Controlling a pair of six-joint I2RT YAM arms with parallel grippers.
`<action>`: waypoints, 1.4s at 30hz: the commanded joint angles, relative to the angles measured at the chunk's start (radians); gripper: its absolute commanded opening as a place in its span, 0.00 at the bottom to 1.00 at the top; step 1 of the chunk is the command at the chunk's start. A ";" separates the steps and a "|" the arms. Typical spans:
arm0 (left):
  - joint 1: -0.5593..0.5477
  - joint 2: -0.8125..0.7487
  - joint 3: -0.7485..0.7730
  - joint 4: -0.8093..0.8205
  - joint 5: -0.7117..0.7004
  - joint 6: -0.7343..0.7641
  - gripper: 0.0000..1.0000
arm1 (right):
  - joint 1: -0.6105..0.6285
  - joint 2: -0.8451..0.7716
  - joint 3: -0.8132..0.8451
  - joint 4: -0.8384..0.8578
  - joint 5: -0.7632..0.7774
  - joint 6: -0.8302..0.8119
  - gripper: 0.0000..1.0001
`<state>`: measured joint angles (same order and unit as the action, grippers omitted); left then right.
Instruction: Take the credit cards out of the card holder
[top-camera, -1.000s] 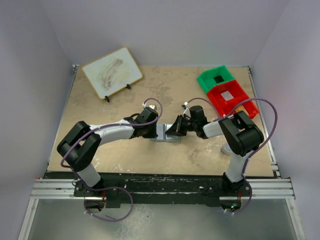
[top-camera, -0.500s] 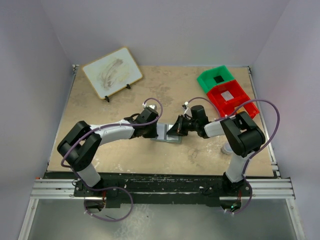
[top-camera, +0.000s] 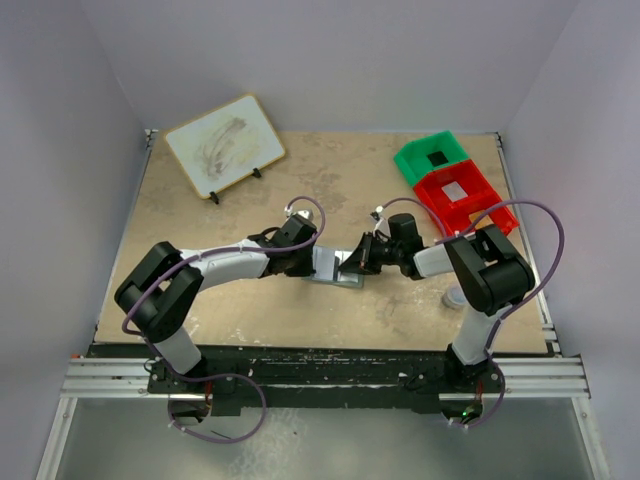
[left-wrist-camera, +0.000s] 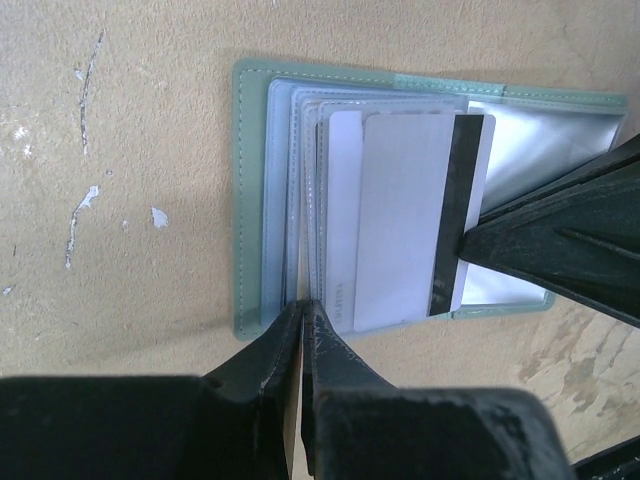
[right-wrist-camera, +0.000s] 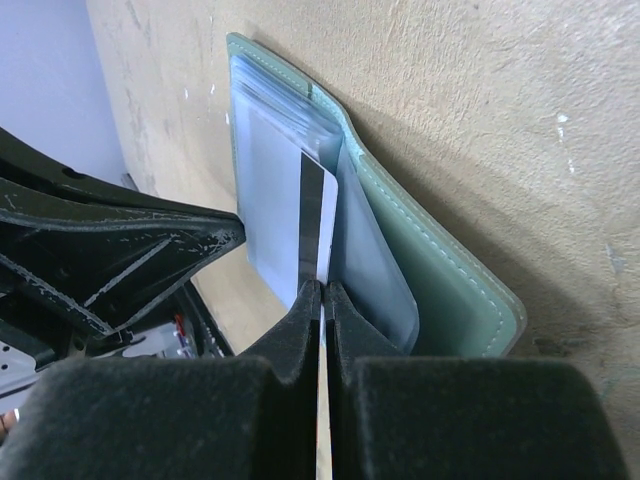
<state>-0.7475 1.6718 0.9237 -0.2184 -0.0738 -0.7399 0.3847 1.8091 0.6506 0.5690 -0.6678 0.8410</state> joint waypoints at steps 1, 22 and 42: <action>-0.003 -0.005 -0.007 -0.018 -0.011 0.011 0.00 | -0.006 -0.028 -0.017 -0.038 0.032 -0.034 0.00; 0.004 0.079 0.105 0.116 0.122 -0.039 0.35 | -0.007 -0.044 0.013 -0.080 0.068 -0.053 0.07; 0.004 0.041 0.021 0.067 0.059 -0.030 0.28 | -0.026 -0.184 0.155 -0.376 0.325 -0.169 0.38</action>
<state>-0.7437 1.7351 0.9699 -0.0898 0.0177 -0.7750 0.3828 1.7237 0.6773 0.4099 -0.5533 0.7918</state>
